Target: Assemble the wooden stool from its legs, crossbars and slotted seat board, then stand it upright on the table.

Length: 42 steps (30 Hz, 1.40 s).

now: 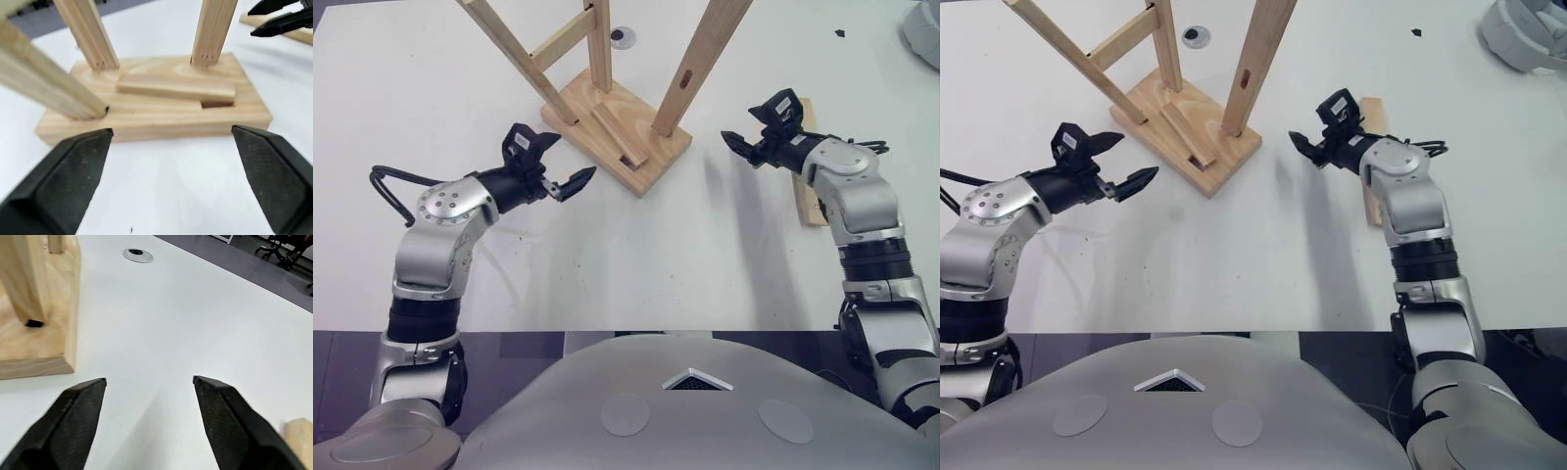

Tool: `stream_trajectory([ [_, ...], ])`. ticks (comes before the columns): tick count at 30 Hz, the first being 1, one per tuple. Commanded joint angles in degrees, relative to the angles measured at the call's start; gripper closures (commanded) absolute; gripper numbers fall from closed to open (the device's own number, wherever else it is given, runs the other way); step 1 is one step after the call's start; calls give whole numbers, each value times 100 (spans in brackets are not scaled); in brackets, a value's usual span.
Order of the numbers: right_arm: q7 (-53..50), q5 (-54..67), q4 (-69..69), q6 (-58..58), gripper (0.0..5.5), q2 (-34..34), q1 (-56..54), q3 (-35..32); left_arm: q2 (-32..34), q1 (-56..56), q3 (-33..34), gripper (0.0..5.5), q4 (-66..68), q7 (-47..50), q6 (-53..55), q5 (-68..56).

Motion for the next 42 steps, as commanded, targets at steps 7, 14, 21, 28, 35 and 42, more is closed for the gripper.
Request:
stream_trajectory([
  [7, -82, -908, 3251, -2363, 217, 1090, -1378, 449, -882, -1329, -569, 101, 2748, 1408, -742, 1374],
  [14, 1025, -1183, 3304, -3515, 217, 955, -1264, 815, -1319, -1932, -902, 101, 4093, 1596, -1527, 1861],
  [21, 1963, -817, 1395, -2918, 217, 370, -337, 702, -1457, -1793, -1003, 101, 4030, 1334, -1777, 1854],
  [28, 1744, -679, -297, -2075, 217, -217, 507, 151, -1296, -1535, -981, 101, 3501, 1198, -1721, 1913],
  [35, 954, -636, -1060, -1605, 217, -423, 1003, -599, -811, -1653, -541, 101, 2744, 1170, -1427, 1839],
  [42, 93, -752, -1161, -1385, 217, -331, 1196, -1036, -767, -1705, -243, 101, 189, 555, 484, 496],
])
